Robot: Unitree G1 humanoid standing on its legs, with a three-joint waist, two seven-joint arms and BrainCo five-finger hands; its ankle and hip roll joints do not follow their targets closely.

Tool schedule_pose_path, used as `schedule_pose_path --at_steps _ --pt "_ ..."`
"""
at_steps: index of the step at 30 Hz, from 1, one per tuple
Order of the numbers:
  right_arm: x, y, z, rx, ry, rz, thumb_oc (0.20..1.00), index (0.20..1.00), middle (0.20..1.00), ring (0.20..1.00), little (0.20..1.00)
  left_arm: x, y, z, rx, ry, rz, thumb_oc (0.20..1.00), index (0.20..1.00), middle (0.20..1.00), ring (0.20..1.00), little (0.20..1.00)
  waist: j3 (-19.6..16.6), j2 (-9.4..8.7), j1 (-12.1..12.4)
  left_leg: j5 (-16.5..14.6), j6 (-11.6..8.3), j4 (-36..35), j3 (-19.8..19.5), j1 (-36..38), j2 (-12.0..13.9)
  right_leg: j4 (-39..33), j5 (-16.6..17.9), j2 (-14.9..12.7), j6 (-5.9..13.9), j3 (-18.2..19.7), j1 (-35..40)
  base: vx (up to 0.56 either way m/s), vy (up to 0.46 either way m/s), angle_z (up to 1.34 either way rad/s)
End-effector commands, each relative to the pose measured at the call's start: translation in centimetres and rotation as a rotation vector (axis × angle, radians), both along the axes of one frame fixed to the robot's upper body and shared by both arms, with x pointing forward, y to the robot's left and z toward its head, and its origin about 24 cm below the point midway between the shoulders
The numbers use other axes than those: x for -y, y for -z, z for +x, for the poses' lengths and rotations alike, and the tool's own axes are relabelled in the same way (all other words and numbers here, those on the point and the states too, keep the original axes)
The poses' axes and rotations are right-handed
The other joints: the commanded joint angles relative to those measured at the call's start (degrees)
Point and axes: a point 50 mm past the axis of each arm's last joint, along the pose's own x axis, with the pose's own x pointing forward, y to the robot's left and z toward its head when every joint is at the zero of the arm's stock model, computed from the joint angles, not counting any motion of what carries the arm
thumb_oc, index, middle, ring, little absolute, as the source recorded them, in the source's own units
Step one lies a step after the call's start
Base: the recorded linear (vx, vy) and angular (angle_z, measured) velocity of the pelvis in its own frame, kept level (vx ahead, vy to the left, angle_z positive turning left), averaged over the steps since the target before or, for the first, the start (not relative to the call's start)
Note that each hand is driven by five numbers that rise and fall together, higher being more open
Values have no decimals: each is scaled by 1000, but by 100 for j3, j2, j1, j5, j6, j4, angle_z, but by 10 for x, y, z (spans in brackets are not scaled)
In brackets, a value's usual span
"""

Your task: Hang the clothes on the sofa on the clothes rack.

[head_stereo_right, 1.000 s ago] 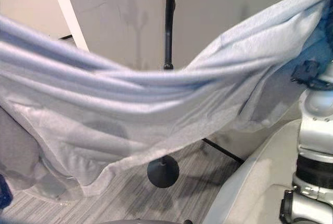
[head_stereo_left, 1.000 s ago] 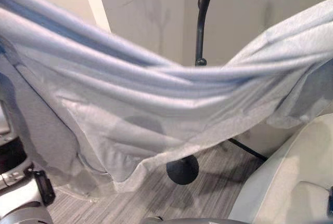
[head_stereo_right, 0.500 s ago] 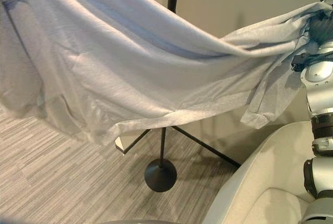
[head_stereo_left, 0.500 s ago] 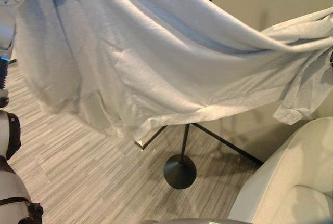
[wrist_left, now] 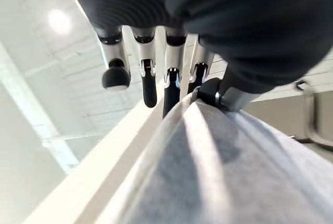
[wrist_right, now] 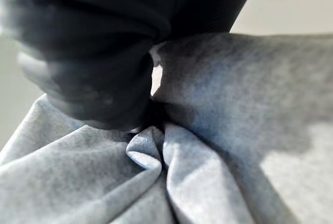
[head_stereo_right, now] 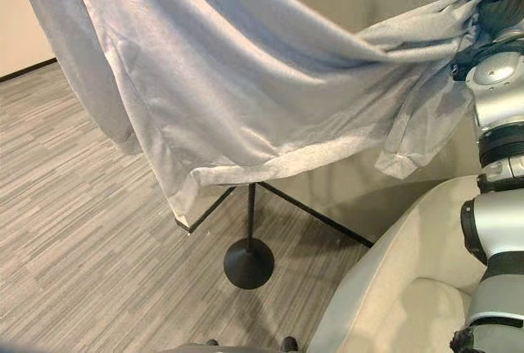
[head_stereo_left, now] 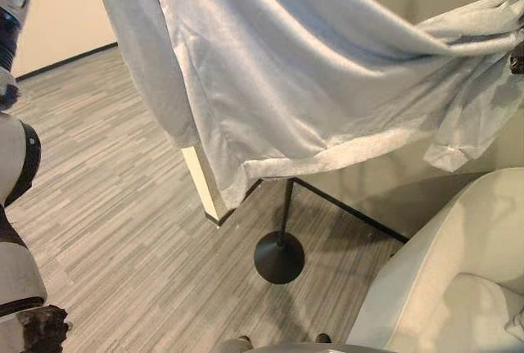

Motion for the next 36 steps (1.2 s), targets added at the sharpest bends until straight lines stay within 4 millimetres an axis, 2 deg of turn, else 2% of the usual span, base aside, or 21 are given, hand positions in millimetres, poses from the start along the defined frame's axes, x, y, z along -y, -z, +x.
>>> schedule_pose_path --at_steps 1,3,5,6,8,9,10,11,16,23,24,25,26,27,28,30,32,33,36 --pt "15 -58 -20 117 82 -3 200 200 200 200 200 2 -53 -33 102 -57 -30 200 200 200 200 200 33 324 231 -74 -129 -392 -341 334 118 10 -253 -54 -121 -247 435 42 31 -1" --pt "14 -62 -20 125 77 -2 200 200 200 200 200 1 -57 -36 109 -60 -30 200 200 200 200 200 75 321 212 -110 -133 -392 -336 352 122 10 -284 -51 -116 -243 451 17 4 0" --pt "18 -62 -19 47 131 -38 200 200 200 200 200 1 -64 -39 87 -111 -18 200 200 200 200 200 98 301 228 -112 -127 -392 -336 356 123 10 -280 -52 -125 -223 441 3 29 -3" --pt "15 -57 -14 -4 135 -41 200 200 200 200 200 -1 -60 -33 44 -125 -31 200 200 200 200 200 187 297 210 -118 -125 -392 -336 362 119 10 -281 -55 -129 -207 438 -37 49 -2" --pt "26 -7 -3 -177 160 52 200 200 200 200 200 7 -34 -1 -109 -107 -53 200 200 200 200 200 531 283 207 -126 -135 -392 -345 353 120 10 -300 -75 -156 -220 405 -107 51 0" --pt "28 4 -2 -210 166 62 200 200 200 200 200 5 -27 5 -139 -105 -66 200 200 200 200 200 577 272 196 -127 -133 -392 -349 343 121 10 -314 -77 -163 -222 390 -59 20 4" --pt "29 5 -2 -212 167 62 200 200 200 200 200 5 -26 6 -141 -104 -65 200 200 200 200 200 563 270 199 -127 -133 -392 -352 343 121 10 -316 -77 -163 -225 391 -50 29 6" --pt "26 19 2 -253 152 68 200 200 200 200 200 -1 -13 14 -181 -95 -105 200 200 200 200 200 693 271 179 -116 -142 -392 -352 287 125 10 -336 -86 -169 -236 307 -63 29 0" --pt "12 53 14 -316 65 76 200 200 200 200 200 -19 13 25 -230 -84 -169 200 200 200 200 200 990 245 148 -91 -170 -392 -360 197 135 10 -324 -100 -191 -200 171 -64 21 -3" --pt "12 54 14 -317 66 76 200 200 200 200 200 -19 14 26 -231 -84 -169 200 200 200 200 200 985 245 151 -92 -170 -392 -359 196 135 10 -324 -99 -191 -199 170 -8 4 -1" --pt "-1 71 21 -323 -18 74 200 200 200 200 200 -35 29 28 -252 -89 -205 200 200 200 200 200 1154 212 80 -58 -174 -392 -349 157 132 10 -269 -112 -200 -169 112 -78 34 -4" --pt "-17 128 11 -330 -183 139 200 200 200 200 200 -75 79 30 -340 -165 -232 200 200 200 200 200 1225 146 -49 -117 -172 -392 -347 175 102 10 -174 -116 -202 -115 65 -61 34 -9" --pt "-16 130 11 -334 -180 138 200 200 200 200 200 -75 81 31 -344 -164 -232 200 200 200 200 200 1205 159 -42 -147 -176 -392 -346 194 108 10 -200 -111 -198 -117 83 -17 9 -12" --pt "-22 147 4 -328 -229 176 200 200 200 200 200 -85 96 29 -360 -173 -249 200 200 200 200 200 1200 151 -93 -138 -175 -392 -344 189 98 10 -153 -115 -198 -99 63 10 -1 -21" --pt "-25 155 1 -326 -252 191 200 200 200 200 200 -89 106 29 -371 -175 -250 200 200 200 200 200 1182 146 -103 -147 -176 -392 -344 191 97 10 -141 -117 -195 -95 58 23 -2 -22" --pt "-43 182 -14 -315 -364 262 200 200 200 200 200 -101 146 30 -443 -170 -272 200 200 200 200 200 1056 175 -171 -202 -174 -392 -341 212 103 10 -125 -114 -181 -94 46 42 -6 -12" --pt "-54 196 -19 -316 -418 303 200 200 200 200 200 -101 160 31 -458 -148 -290 200 200 200 200 200 1011 173 -193 -202 -174 -392 -351 195 107 10 -113 -112 -177 -96 20 0 0 0" --pt "-64 205 -25 -313 -461 330 200 200 200 200 200 -104 179 31 -482 -129 -328 200 200 200 200 200 950 178 -198 -202 -174 -392 -349 191 107 10 -105 -109 -171 -100 11 0 0 0" --pt "-76 220 -34 -333 -510 366 200 200 200 200 200 -104 200 31 -523 -121 -332 200 200 200 200 200 867 189 -221 -199 -170 -392 -352 172 100 10 -91 -101 -165 -113 0 0 0 0"
